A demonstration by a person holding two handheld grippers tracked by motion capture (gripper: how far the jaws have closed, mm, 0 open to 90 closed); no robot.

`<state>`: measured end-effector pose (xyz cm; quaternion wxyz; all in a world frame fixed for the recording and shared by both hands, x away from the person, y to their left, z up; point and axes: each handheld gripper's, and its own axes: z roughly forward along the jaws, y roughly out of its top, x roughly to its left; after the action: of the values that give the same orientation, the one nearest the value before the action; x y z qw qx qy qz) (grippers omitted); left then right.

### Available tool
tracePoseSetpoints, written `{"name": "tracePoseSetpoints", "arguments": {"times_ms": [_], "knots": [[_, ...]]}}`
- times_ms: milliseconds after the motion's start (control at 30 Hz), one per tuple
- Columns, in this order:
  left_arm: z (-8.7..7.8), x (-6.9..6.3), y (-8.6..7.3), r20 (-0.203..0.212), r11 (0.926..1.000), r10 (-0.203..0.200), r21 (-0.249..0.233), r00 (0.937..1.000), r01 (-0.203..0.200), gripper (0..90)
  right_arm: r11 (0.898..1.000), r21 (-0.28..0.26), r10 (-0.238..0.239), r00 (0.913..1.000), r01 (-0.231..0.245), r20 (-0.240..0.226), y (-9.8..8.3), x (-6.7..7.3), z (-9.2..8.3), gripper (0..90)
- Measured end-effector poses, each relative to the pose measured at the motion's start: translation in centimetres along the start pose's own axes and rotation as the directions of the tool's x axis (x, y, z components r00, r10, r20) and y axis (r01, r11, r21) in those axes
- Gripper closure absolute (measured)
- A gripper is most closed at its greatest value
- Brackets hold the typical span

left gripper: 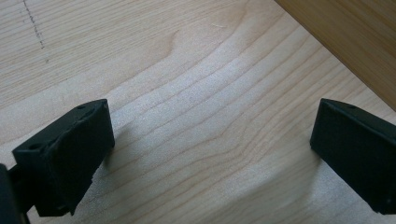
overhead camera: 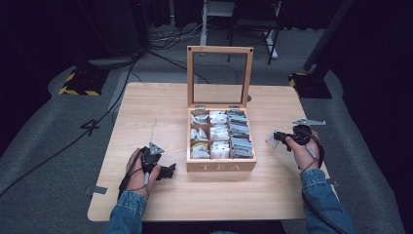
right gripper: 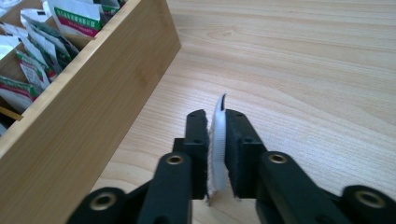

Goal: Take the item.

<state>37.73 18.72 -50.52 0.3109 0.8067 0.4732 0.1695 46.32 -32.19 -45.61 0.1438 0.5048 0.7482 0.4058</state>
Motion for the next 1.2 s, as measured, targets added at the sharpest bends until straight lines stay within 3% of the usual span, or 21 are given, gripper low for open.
{"name": "tracePoseSetpoints", "arguments": {"times_ms": [167, 233, 367, 600, 867, 900, 1067, 1200], "knots": [[0.0, 0.0, 0.0, 0.0, 1.0, 0.0, 0.0, 1.0, 0.0, 0.1, 1.0, 0.0, 0.026, 0.9997, -0.026, -0.001, -0.2, -0.5, 0.2, 63.0], [0.0, 0.0, 0.0, 0.0, 1.0, 0.0, 0.0, 1.0, 0.0, 0.0, 0.999, -0.024, 0.024, 0.9996, -0.024, 0.013, -0.2, -0.9, 0.3, 55.8], [0.0, 0.0, 0.0, 0.0, 1.0, 0.0, 0.0, 1.0, 0.0, 0.0, 0.998, -0.058, 0.022, 0.9987, -0.019, 0.045, -0.1, -1.5, -0.2, 49.6], [0.0, 0.0, 0.0, 0.0, 1.0, 0.0, 0.0, 1.0, 0.0, 0.0, 0.997, -0.077, 0.016, 0.9979, -0.011, 0.064, -0.1, -1.8, -0.8, 46.7], [-0.1, -0.1, -0.2, 0.001, 1.0, -0.003, -0.003, 1.0, 0.003, 0.1, 0.993, -0.113, -0.03, 0.9995, 0.031, 0.008, -0.1, -1.1, -2.7, 42.7], [-0.2, -0.1, -0.3, 0.001, 1.0, -0.006, -0.004, 1.0, 0.006, 0.2, 0.991, -0.119, -0.056, 0.9984, 0.056, 0.0, -0.2, -0.7, -3.4, 41.7], [-0.2, -0.1, -0.3, -0.002, 1.0, -0.003, -0.003, 1.0, 0.003, 0.2, 0.991, -0.117, -0.074, 0.997, 0.071, -0.024, -0.5, -0.1, -4.5, 40.8], [-0.2, -0.1, -0.3, 0.003, 1.0, -0.006, -0.003, 1.0, 0.006, 0.1, 0.988, -0.11, -0.115, 0.9921, 0.109, -0.049, -1.0, 0.9, -5.6, 40.4]]}}
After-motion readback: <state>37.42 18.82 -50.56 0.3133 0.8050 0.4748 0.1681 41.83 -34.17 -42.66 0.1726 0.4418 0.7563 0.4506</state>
